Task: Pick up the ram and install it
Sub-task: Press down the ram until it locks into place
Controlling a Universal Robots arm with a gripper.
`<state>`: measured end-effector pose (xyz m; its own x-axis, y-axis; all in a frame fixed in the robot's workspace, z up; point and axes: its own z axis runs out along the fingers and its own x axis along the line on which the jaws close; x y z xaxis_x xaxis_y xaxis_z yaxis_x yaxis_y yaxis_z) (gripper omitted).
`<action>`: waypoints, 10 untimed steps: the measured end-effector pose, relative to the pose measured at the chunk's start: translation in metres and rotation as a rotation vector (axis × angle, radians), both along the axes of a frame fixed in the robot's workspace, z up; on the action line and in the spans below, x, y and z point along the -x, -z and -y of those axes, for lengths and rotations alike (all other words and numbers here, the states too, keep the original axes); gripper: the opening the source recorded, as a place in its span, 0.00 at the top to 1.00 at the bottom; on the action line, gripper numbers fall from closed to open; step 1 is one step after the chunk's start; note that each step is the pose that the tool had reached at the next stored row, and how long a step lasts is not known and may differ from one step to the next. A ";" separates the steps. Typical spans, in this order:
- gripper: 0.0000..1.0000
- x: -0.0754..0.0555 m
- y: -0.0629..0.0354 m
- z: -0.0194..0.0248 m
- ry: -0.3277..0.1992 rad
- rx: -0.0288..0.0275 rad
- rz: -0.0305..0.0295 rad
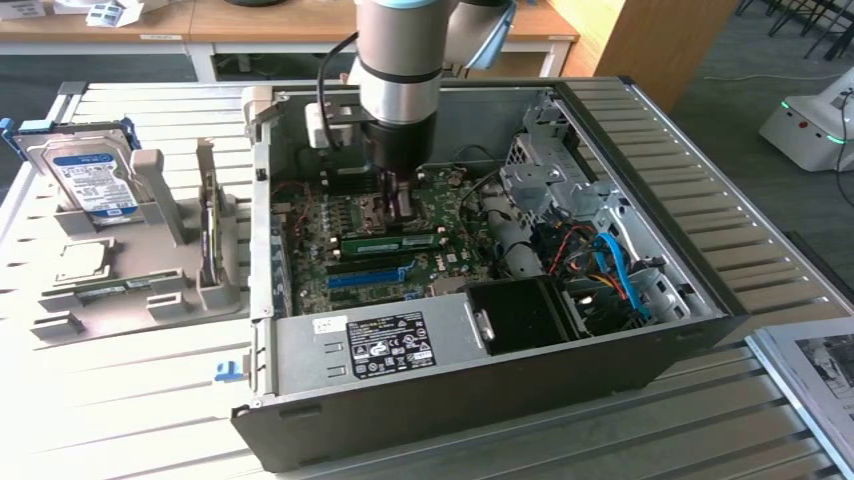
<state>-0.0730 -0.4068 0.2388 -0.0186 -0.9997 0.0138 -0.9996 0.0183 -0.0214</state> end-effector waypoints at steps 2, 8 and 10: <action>0.90 0.001 0.0000 0.0000 0.000 0.0000 0.0000; 0.90 0.003 0.0000 0.0000 0.000 0.0000 0.0000; 0.90 0.005 0.0000 0.0000 0.000 0.0000 0.0000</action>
